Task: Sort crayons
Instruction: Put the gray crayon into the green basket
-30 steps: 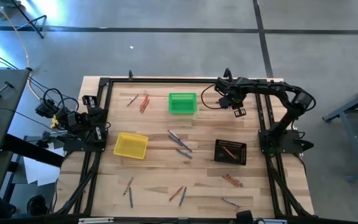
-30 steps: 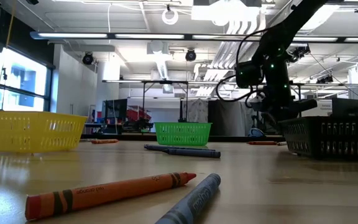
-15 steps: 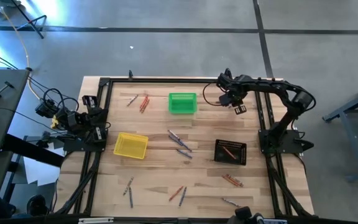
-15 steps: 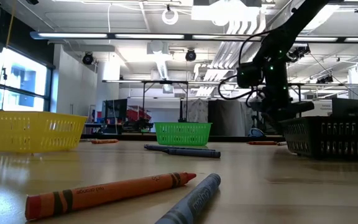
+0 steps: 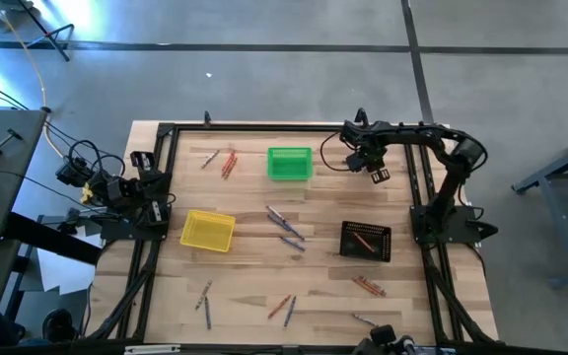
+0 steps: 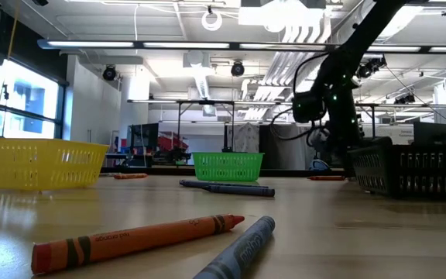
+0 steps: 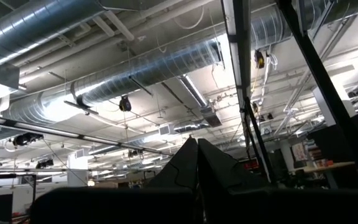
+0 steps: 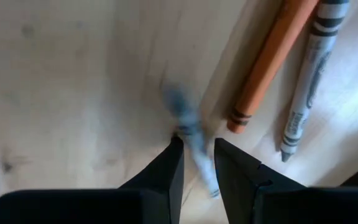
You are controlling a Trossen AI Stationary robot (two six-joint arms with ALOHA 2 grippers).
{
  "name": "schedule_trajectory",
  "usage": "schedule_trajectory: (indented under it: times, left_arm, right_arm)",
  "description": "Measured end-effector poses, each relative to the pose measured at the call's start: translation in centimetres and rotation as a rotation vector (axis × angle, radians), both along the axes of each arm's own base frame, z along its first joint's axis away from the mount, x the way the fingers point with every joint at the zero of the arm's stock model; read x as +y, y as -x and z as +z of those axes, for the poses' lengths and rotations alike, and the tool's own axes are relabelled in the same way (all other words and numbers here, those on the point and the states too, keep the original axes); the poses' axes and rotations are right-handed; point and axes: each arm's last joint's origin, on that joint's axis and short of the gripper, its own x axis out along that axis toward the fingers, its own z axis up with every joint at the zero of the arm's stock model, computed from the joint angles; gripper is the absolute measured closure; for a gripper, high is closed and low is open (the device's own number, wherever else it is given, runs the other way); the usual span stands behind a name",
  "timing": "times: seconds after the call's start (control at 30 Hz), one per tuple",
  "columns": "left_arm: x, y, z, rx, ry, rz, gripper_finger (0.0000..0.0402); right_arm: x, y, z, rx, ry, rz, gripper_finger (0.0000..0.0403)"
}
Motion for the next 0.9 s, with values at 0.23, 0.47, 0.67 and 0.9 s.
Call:
schedule_trajectory:
  times: [0.23,0.47,0.67,0.9]
  left_arm:
    - [0.0,0.0,0.0,0.0,0.0,0.001,0.0398]
    - [0.0,0.0,0.0,0.0,0.0,0.001,0.0398]
    - [0.0,0.0,0.0,0.0,0.0,0.0,0.0398]
    - [0.0,0.0,0.0,0.0,0.0,0.0,0.0398]
  right_arm:
    - [-0.2,-0.2,-0.4,0.008,-0.003,0.045,0.032]
    - [0.0,-0.1,-0.4,0.013,-0.02,0.004,0.0342]
    - [0.4,0.4,-0.4,0.027,-0.042,-0.115,0.0394]
    - [1.1,0.5,-0.4,0.05,-0.068,-0.206,0.0399]
